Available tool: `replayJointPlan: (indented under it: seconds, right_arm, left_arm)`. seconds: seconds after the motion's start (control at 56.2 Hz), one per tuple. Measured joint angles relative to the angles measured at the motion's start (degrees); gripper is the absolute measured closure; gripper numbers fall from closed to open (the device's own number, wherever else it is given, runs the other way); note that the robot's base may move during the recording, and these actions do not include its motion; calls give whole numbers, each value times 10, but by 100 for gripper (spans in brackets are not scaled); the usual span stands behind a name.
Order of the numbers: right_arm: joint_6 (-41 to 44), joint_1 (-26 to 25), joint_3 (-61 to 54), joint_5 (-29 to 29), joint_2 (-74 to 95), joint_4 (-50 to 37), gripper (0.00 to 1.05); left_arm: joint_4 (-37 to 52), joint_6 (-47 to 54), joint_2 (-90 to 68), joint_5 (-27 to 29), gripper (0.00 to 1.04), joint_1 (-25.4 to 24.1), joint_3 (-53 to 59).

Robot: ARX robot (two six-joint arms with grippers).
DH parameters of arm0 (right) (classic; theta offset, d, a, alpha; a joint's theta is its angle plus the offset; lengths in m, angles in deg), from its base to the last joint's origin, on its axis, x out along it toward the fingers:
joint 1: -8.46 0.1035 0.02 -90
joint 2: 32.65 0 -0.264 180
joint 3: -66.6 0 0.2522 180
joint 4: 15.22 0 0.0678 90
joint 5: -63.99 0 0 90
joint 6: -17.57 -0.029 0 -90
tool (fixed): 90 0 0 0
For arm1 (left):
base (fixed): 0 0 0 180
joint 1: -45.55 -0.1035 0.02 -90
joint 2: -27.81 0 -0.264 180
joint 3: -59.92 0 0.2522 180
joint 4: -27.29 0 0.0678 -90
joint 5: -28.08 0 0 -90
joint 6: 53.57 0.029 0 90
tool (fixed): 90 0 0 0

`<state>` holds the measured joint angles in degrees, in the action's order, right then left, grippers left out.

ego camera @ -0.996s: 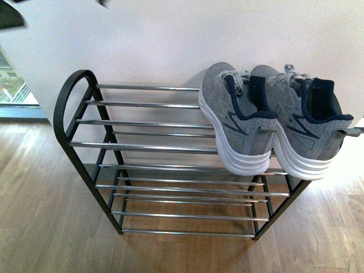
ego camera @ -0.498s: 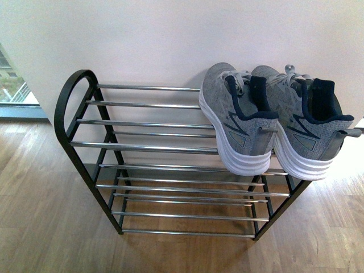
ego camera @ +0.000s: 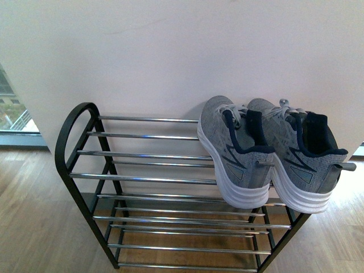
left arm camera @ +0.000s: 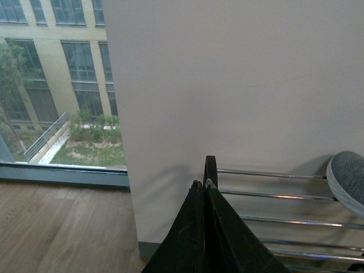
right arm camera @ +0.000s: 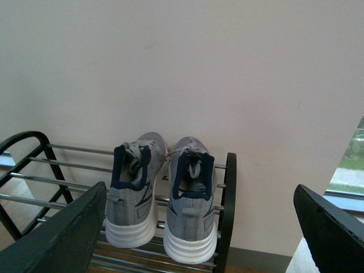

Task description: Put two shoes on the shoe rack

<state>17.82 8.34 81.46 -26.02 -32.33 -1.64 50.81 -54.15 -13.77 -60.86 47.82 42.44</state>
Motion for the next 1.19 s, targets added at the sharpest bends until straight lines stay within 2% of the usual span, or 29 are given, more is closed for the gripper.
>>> replayJointPlan:
  seconds: [0.142, 0.623, 1.192]
  right_arm:
    - [0, 0, 0, 0, 0, 0, 9]
    - [0, 0, 0, 0, 0, 0, 9]
    - [0, 0, 0, 0, 0, 0, 9]
  left_arm:
    - [12, 0, 19, -5, 104, -20, 24]
    - [-150, 0, 193, -11, 104, -21, 29]
    - [-262, 0, 305, -10, 104, -21, 29]
